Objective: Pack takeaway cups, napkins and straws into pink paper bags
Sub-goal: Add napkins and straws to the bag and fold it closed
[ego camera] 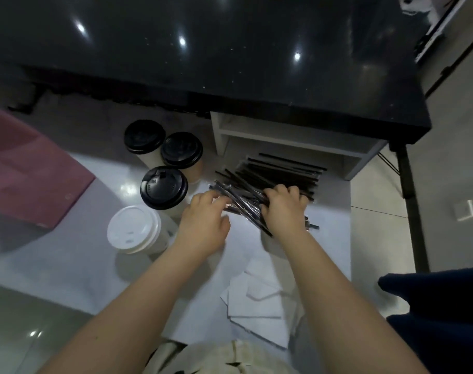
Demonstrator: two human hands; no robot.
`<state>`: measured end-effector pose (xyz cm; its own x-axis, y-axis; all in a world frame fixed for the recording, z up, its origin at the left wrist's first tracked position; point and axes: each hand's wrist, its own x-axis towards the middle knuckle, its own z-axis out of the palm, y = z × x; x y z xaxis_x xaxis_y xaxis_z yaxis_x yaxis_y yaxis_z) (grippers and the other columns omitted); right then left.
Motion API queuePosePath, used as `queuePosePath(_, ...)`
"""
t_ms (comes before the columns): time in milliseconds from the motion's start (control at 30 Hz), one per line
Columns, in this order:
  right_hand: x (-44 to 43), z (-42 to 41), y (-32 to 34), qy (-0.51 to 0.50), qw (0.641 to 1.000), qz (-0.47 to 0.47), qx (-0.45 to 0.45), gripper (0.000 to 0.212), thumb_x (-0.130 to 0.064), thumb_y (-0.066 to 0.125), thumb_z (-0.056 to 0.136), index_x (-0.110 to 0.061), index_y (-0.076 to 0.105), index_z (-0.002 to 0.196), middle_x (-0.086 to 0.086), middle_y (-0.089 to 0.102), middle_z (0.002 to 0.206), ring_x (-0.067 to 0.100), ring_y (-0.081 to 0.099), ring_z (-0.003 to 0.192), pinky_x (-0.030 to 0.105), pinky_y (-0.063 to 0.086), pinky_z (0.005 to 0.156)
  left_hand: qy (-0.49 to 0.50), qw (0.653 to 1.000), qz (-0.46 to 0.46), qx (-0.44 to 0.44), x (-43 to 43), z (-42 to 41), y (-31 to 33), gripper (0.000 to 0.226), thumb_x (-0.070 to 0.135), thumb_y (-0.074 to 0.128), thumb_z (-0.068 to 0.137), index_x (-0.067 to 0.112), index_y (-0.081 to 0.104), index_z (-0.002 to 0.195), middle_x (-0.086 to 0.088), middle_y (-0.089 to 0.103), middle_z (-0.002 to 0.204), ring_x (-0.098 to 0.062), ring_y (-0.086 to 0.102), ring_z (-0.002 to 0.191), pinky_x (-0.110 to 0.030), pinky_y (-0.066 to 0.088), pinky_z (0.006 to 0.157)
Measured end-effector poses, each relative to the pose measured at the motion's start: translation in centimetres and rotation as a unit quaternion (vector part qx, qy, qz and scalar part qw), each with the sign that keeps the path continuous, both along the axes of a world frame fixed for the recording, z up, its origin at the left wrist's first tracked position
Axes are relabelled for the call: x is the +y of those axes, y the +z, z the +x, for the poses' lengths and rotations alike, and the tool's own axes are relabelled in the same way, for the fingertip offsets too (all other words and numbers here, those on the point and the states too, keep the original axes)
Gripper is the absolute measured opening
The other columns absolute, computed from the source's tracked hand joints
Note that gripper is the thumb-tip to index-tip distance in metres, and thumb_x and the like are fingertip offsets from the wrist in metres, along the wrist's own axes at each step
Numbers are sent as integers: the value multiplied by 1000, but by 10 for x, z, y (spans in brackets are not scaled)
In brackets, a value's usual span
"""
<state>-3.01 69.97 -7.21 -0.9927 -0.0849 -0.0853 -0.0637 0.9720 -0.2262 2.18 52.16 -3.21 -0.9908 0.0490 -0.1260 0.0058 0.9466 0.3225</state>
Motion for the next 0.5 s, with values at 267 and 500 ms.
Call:
queuePosePath(267, 18, -1, 1, -16, 996, -74, 42, 18, -17, 59, 91, -19, 72, 104, 2, 64, 100, 29, 46, 99, 35, 20, 76, 36, 999, 0, 3, 5, 0, 11, 42, 27, 56, 90, 27, 54, 133, 1, 47, 135, -23, 37, 127, -39, 38, 100)
queuePosePath(500, 40, -1, 21, -36, 993, -110, -12, 18, 0, 44, 91, -15, 49, 100, 5, 68, 99, 30, 56, 87, 33, 32, 69, 41, 998, 19, 50, 13, -4, 21, 43, 26, 59, 89, 23, 57, 131, -2, 52, 132, -24, 40, 125, -38, 35, 102)
